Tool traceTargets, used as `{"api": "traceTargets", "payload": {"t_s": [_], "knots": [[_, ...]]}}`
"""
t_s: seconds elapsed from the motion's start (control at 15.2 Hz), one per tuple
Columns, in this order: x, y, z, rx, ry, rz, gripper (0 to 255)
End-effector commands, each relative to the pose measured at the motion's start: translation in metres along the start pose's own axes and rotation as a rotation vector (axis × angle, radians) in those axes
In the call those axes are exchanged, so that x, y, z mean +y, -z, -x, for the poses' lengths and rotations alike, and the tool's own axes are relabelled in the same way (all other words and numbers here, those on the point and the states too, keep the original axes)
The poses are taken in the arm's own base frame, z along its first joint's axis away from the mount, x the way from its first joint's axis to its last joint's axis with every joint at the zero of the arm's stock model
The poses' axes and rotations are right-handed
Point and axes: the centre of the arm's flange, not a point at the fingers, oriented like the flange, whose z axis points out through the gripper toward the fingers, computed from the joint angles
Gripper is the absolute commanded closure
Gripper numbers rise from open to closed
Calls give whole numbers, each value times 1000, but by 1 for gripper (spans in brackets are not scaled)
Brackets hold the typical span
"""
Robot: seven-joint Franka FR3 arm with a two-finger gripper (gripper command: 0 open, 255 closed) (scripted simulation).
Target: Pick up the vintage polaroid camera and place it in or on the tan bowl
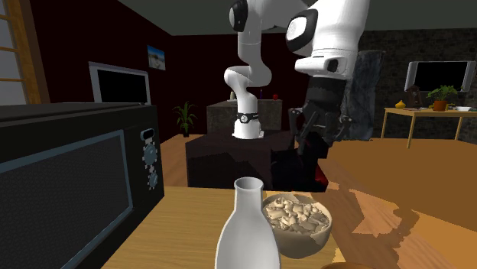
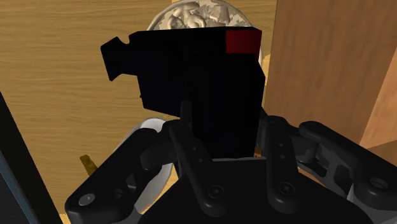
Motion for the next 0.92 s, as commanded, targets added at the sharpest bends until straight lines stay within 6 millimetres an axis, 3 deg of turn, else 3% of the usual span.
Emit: {"api": "traceTargets", "payload": {"t_s": [0.0,0.66,0.86], "knots": [[-1,-10,1,1,0,0,255],[-8,-64,1,1,0,0,255],[-8,-64,1,1,0,0,255]]}}
